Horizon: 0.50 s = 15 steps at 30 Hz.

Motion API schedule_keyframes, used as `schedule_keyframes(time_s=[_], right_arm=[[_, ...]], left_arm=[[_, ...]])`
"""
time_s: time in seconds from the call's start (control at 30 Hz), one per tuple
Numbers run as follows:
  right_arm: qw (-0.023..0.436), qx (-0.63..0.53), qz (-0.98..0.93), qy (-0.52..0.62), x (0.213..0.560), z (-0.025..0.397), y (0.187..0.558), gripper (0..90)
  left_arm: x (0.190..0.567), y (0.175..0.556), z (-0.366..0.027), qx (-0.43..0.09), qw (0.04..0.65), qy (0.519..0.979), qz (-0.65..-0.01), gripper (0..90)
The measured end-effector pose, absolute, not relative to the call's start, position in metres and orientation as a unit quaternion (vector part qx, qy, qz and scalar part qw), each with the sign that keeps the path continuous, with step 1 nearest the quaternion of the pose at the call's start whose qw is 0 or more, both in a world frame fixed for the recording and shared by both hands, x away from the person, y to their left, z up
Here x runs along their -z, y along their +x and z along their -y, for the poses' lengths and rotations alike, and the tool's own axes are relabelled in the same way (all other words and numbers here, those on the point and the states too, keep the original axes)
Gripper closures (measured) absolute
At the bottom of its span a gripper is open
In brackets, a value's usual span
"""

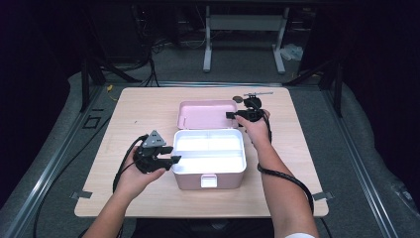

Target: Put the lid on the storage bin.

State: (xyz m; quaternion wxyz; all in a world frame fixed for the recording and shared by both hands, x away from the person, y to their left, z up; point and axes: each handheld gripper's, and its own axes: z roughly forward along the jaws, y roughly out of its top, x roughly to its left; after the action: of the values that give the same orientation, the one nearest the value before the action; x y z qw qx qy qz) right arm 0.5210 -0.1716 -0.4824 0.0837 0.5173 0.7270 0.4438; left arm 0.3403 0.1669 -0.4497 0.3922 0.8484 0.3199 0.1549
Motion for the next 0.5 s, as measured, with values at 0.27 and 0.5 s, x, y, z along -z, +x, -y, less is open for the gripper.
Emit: schedule_keyframes(time_s=[0.27, 0.5], right_arm=[[0.079, -0.441, -0.727, 0.521, 0.4812, 0.1803, 0.5204, 48.2], [0.104, -0.422, -0.723, 0.537, 0.4808, 0.1784, 0.5205, 57.1]], left_arm=[[0.4514, 0.3440, -0.1711, -0.156, 0.395, 0.845, -0.325, 55.3], [0.4512, 0.3434, -0.1699, -0.162, 0.390, 0.846, -0.325, 55.6]])
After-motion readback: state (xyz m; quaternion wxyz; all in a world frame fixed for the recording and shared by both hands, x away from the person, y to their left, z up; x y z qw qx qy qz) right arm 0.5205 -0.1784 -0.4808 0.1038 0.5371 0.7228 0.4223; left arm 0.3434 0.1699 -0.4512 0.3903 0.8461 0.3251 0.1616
